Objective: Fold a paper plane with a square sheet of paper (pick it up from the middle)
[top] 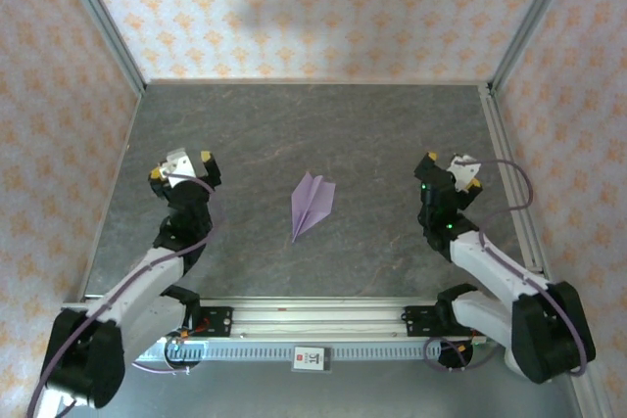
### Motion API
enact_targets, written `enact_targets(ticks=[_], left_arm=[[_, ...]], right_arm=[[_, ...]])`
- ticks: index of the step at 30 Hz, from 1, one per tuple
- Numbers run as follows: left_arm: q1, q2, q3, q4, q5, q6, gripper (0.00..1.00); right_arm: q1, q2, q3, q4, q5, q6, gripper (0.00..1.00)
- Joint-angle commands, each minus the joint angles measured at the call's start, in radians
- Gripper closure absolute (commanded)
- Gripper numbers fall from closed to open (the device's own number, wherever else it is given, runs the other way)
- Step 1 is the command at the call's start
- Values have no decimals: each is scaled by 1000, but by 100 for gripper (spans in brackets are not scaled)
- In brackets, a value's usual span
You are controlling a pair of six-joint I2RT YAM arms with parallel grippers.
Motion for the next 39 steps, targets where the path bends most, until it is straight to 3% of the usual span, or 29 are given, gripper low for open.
enact_targets(ticks=[1, 7, 8, 10, 15, 17, 18, 21, 23, 28, 33, 39], left_arm=[[23, 117, -75, 331, -4, 55, 0], [59, 395, -178, 755, -12, 94, 0], [67, 402, -168, 742, 8, 80, 0], [123, 429, -157, 753, 137, 33, 0], [168, 600, -137, 879, 344, 67, 0], [198, 577, -94, 738, 390, 29, 0], [219, 574, -75, 703, 426, 16, 0], [226, 586, -83, 735, 436, 17, 0], [226, 587, -84, 743, 435, 18, 0], [226, 589, -87, 749, 434, 20, 0], [226, 588, -86, 747, 435, 20, 0], [224, 587, -89, 752, 434, 23, 0]], right_arm=[[-28, 68, -74, 219, 69, -102, 0], [-50, 238, -202, 679, -60, -248, 0], [-54, 249, -205, 717, -98, -273, 0], [-82, 324, -253, 963, -157, -333, 0], [-175, 456, -309, 1163, -371, -306, 0], [-215, 512, -336, 1294, -407, -286, 0], [-225, 509, -320, 1272, -418, -275, 0], [-275, 476, -189, 941, -477, -227, 0], [-274, 497, -221, 1046, -481, -234, 0], [-267, 490, -246, 1086, -418, -223, 1], [-257, 494, -206, 1011, -450, -245, 0], [-256, 485, -229, 1046, -434, -240, 0]])
